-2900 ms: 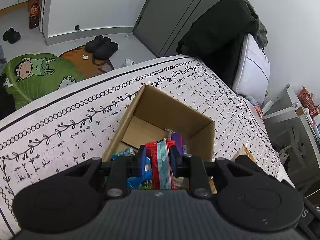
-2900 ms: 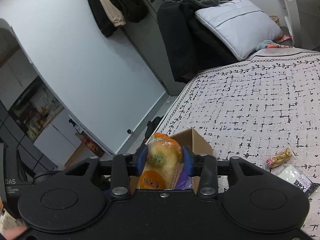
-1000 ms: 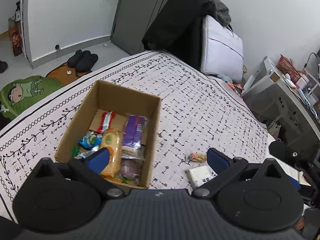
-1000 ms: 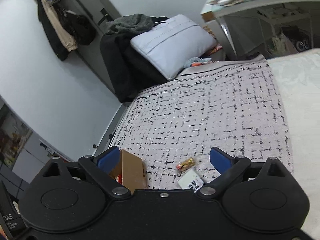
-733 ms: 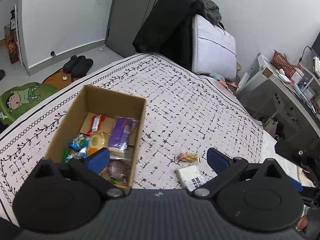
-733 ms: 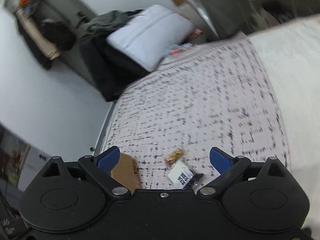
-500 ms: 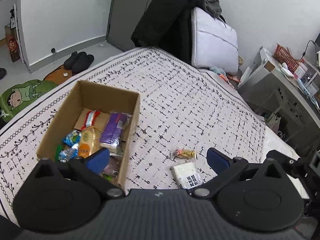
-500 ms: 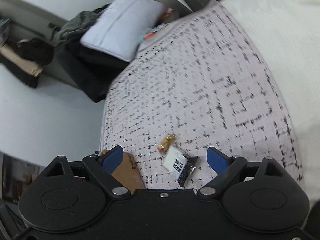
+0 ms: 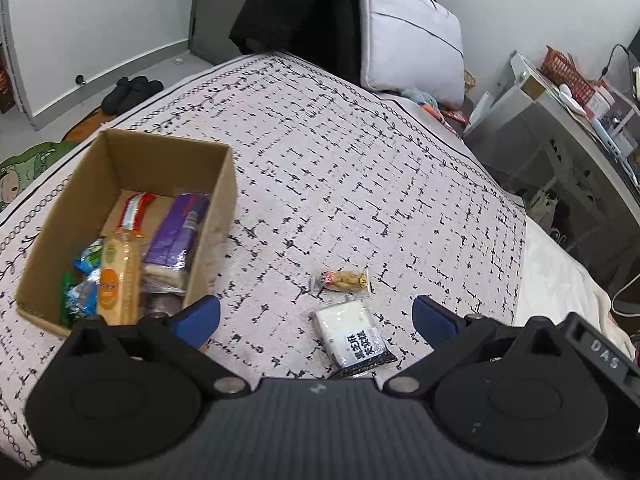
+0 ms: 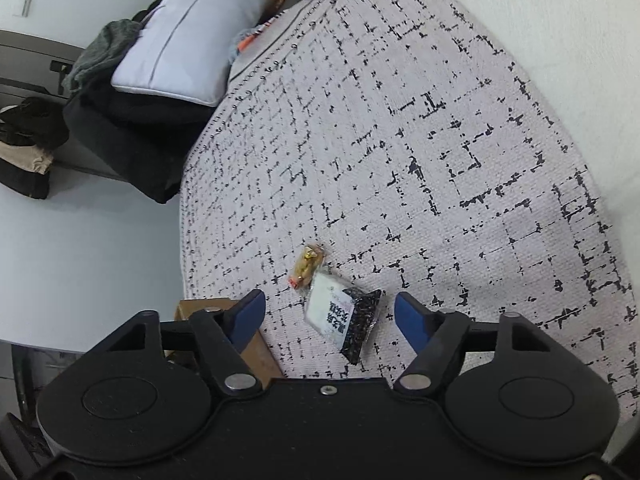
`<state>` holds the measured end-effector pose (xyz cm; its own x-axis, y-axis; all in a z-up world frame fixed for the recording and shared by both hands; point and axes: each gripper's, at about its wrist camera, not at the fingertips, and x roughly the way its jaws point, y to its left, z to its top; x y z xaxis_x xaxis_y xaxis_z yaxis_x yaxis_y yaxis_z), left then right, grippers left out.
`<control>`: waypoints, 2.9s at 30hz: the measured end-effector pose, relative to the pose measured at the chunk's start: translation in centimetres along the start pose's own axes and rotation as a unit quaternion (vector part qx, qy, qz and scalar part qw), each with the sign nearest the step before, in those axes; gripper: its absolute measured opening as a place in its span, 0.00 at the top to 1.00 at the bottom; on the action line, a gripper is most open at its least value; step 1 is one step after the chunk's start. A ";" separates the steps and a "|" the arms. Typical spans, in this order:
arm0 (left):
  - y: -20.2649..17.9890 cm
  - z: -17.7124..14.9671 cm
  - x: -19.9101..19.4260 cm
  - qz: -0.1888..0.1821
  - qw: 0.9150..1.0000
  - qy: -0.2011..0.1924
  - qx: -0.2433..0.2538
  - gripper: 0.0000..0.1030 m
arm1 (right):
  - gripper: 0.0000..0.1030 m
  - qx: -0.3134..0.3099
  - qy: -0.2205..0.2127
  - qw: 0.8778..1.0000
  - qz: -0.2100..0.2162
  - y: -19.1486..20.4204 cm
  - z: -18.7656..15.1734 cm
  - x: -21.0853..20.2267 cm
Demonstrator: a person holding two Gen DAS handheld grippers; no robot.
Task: Organize snacks
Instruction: 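Move both open grippers toward the white packet and gold candy, then grasp the gold candy with the left gripper while the right grasps the white packet, then carry the gold candy and white packet over the box opening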
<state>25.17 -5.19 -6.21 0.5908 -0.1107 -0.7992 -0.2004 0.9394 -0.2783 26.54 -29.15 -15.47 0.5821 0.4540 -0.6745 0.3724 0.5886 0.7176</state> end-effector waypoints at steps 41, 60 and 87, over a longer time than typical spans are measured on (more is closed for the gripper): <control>-0.6 1.4 13.4 -0.039 0.997 0.065 -0.008 0.45 | 0.88 -0.008 -0.025 0.998 -0.065 0.1 0.6 5.9; -3.2 1.2 16.6 -0.003 0.998 0.042 0.053 0.42 | 0.96 0.001 -0.048 0.998 -0.046 -0.1 1.1 4.3; -1.2 2.2 7.7 -0.012 0.999 -0.009 0.046 0.60 | 0.96 -0.086 -0.053 0.992 0.074 5.4 -1.3 0.7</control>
<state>31.73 -6.49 -10.88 0.6086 -0.1293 -0.7829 -0.1136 0.9623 -0.2472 28.03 -24.78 -12.34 0.6973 0.4760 -0.5359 0.1545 0.6302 0.7609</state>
